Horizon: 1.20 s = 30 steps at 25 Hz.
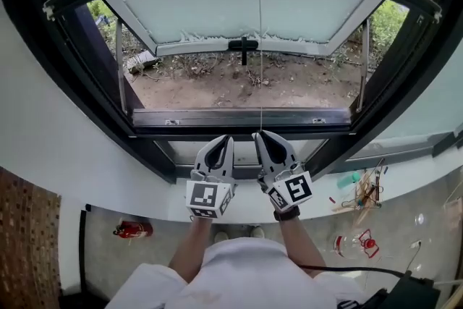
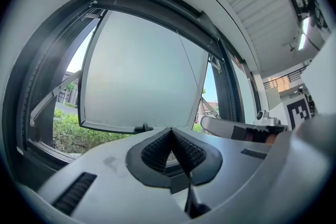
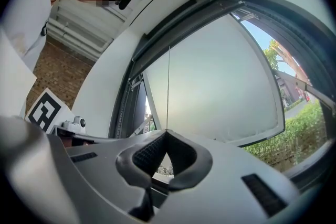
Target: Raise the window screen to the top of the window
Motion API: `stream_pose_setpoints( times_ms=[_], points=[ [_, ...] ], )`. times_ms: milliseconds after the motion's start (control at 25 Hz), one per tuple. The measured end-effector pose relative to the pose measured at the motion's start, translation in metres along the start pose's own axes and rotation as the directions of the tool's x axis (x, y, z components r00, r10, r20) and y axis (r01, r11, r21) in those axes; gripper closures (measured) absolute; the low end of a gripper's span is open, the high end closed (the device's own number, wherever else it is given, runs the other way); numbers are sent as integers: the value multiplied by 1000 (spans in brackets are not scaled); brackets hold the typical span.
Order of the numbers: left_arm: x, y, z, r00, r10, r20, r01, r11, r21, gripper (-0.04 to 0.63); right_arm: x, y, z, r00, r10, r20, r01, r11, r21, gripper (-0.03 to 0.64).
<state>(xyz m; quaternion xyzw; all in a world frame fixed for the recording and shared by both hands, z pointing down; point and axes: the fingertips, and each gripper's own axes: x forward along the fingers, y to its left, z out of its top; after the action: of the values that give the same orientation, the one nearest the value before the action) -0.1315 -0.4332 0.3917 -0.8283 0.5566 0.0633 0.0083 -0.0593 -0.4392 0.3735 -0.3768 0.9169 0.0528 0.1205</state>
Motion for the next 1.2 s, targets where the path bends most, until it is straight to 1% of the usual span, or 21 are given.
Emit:
stream_pose_setpoints(
  times_ms=[280,480,680,840,880,1000,1200],
  points=[
    [-1,1,10,1000,-5,17,5,1000,-7,594,8,8,32,997,35,65,-35,999,1,615],
    [-2,4,4,1000,7,4,-7,1000,-22,594,10,14,60,990,68,127,-70,998,10,615],
    [0,9,3,1000,0,9,0,999,-33,594,21,21,95,976,95,194,-92,995,-23,615],
    [2,8,2,1000,-10,9,10,999,-33,594,26,23,115,974,99,205,-77,990,-114,615],
    [2,8,1,1000,-11,8,11,999,-33,594,27,23,119,972,100,213,-76,990,-120,615],
    [1,9,-1,1000,-10,0,10,999,-37,594,32,20,138,959,111,260,-84,990,-112,615],
    [2,9,-3,1000,-19,-7,19,999,-37,594,39,17,184,928,139,346,-93,985,-145,615]
  ],
)
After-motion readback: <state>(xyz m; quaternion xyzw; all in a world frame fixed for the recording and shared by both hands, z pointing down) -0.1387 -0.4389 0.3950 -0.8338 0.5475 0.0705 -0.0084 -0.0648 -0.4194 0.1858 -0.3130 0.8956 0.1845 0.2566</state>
